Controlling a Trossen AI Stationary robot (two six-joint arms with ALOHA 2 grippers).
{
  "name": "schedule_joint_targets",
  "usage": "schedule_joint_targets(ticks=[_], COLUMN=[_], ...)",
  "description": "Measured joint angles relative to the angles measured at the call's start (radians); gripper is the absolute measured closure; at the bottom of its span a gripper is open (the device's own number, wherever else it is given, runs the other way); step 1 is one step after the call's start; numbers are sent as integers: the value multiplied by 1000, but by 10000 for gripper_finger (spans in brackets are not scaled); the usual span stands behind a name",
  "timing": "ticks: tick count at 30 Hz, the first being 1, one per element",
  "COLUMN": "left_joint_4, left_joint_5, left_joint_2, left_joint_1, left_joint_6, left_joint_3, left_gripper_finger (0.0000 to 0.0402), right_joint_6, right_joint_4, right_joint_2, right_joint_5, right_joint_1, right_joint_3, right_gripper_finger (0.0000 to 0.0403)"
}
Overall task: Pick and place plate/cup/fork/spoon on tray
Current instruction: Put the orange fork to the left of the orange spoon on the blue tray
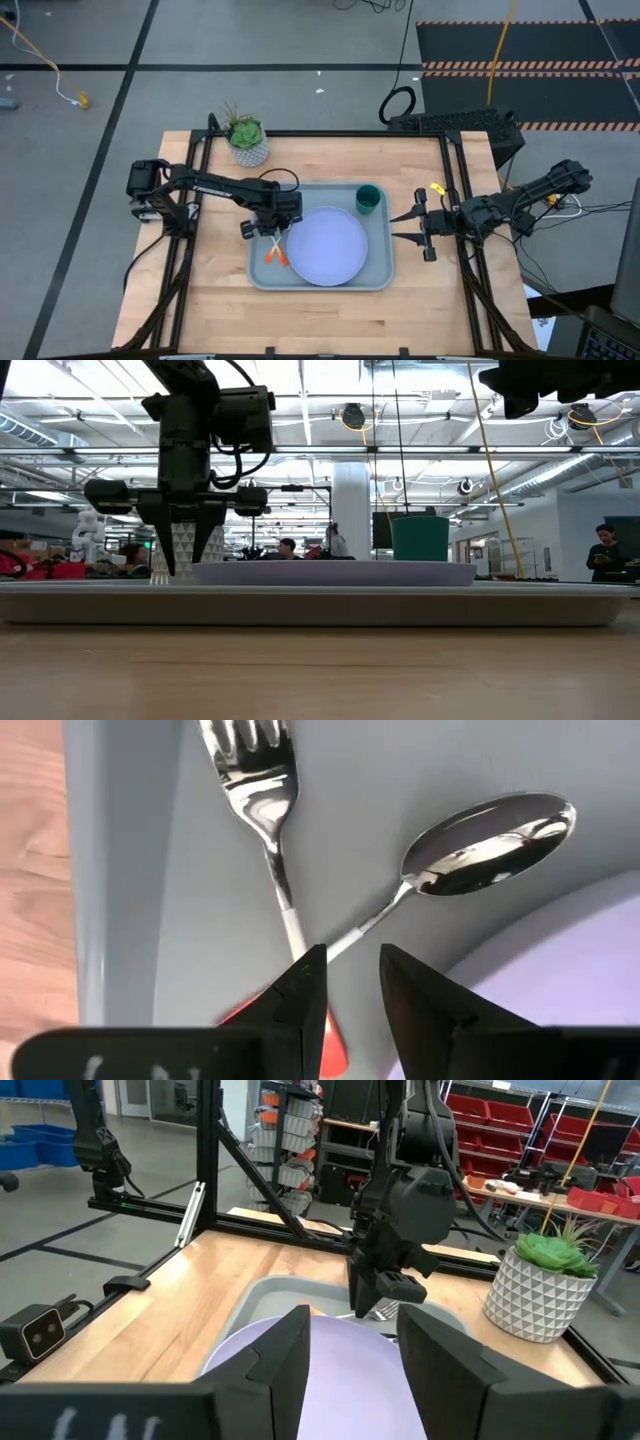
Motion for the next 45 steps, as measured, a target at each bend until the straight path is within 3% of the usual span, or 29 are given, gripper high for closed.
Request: schedule_joint_targets(ticks=[7,19,31,42,45], left_joint_4=[-108,-95,78,102,117], left_joint_5=[0,-34,-34,-27,-74], left_joint_2=[0,-2,-6,-46,-93], left_joint_1=[0,0,0,25,36], left_joint_6=[-48,-51,-78,-76,-62], left_joint_3=[0,-37,-147,-115,-84], left_gripper_finger=[305,305,305,305,305], right_joint_6=[7,8,21,18,16], right_joint_4=[-11,-21,-28,-27,-23], right_joint_2=[0,0,0,0,0], right_joint_5=[0,0,0,0,0], right_joint_1=[0,0,0,-1,-1], right_joint_3=[0,0,0,0,0], right_gripper_finger=[259,259,259,259,259])
